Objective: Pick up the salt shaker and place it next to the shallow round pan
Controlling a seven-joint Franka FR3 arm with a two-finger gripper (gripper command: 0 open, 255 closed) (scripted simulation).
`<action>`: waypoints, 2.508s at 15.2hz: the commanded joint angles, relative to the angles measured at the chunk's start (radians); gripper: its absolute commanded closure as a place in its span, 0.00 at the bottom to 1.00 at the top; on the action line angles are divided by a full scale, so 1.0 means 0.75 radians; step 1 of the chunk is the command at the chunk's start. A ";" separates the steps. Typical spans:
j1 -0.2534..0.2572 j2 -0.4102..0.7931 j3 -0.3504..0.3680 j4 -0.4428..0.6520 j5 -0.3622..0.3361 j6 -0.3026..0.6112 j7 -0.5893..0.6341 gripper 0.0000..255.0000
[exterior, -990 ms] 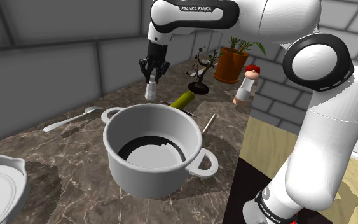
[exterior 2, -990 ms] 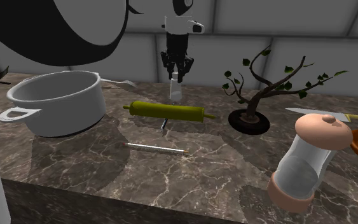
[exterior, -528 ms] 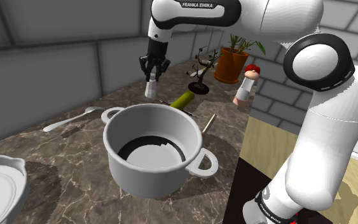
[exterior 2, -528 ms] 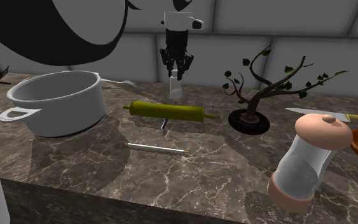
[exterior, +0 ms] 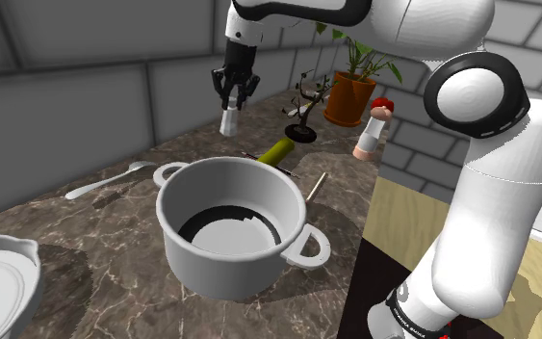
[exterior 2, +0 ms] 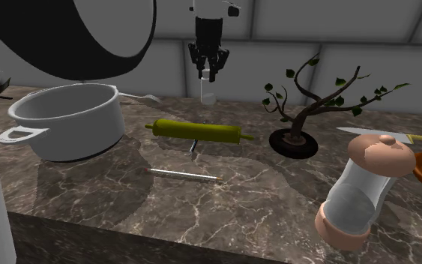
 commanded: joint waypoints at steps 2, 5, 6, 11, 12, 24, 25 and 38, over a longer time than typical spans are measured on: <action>0.003 0.022 0.001 0.088 -0.003 -0.065 0.005 1.00; 0.005 0.046 0.001 0.177 -0.006 -0.131 0.009 1.00; 0.006 0.055 0.001 0.210 -0.007 -0.154 0.011 1.00; 0.030 0.079 0.011 0.313 -0.013 -0.233 0.044 1.00; 0.049 0.062 0.019 0.287 -0.015 -0.222 0.071 1.00; 0.288 0.001 0.135 0.188 -0.057 -0.168 0.418 1.00; 0.309 0.007 0.145 0.195 -0.063 -0.168 0.447 1.00; 0.651 0.275 0.244 0.589 -0.190 -0.290 0.828 1.00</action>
